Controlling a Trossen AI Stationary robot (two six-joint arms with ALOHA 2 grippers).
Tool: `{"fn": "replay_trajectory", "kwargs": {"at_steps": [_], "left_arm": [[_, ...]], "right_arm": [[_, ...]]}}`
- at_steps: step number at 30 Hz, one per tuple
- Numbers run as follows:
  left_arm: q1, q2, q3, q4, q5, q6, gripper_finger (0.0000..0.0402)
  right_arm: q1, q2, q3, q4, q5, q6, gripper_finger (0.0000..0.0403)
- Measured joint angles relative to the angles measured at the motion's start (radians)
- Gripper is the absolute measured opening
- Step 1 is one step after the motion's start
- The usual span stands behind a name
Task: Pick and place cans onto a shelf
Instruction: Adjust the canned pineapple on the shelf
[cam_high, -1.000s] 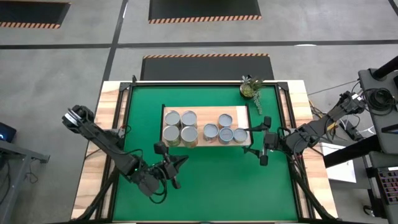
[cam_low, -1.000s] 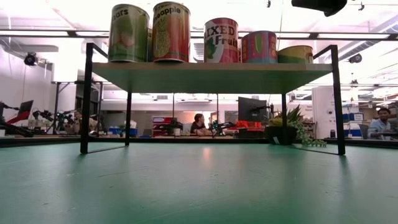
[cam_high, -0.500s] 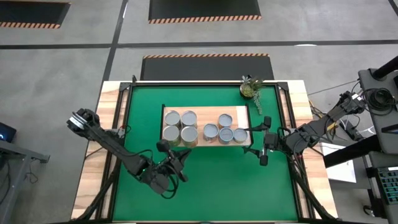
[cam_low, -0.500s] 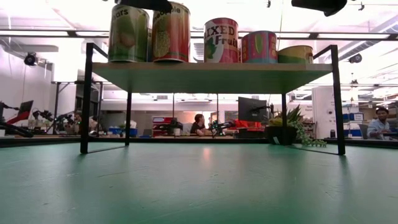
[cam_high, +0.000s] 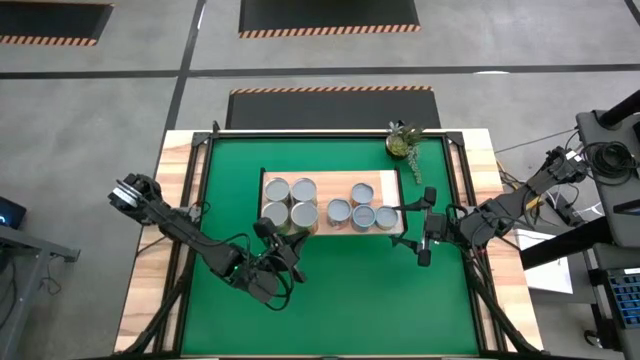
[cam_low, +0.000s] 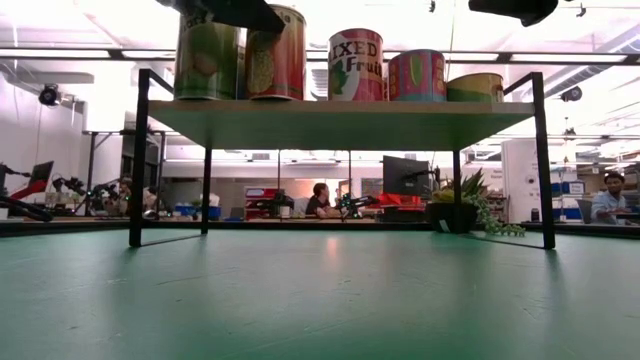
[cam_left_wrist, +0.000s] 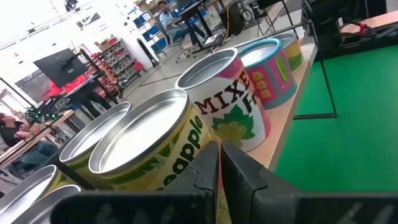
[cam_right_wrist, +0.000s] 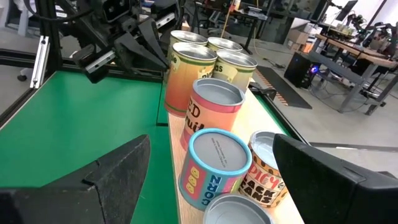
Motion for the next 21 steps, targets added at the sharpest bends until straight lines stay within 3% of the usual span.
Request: {"fn": "replay_trajectory", "kwargs": {"at_steps": [21], "left_arm": [[0.015,-0.001,0.000,0.000,0.002,0.000,0.0000]], "right_arm": [[0.000,0.000,0.000,-0.004,0.000,0.000,0.0327]]}}
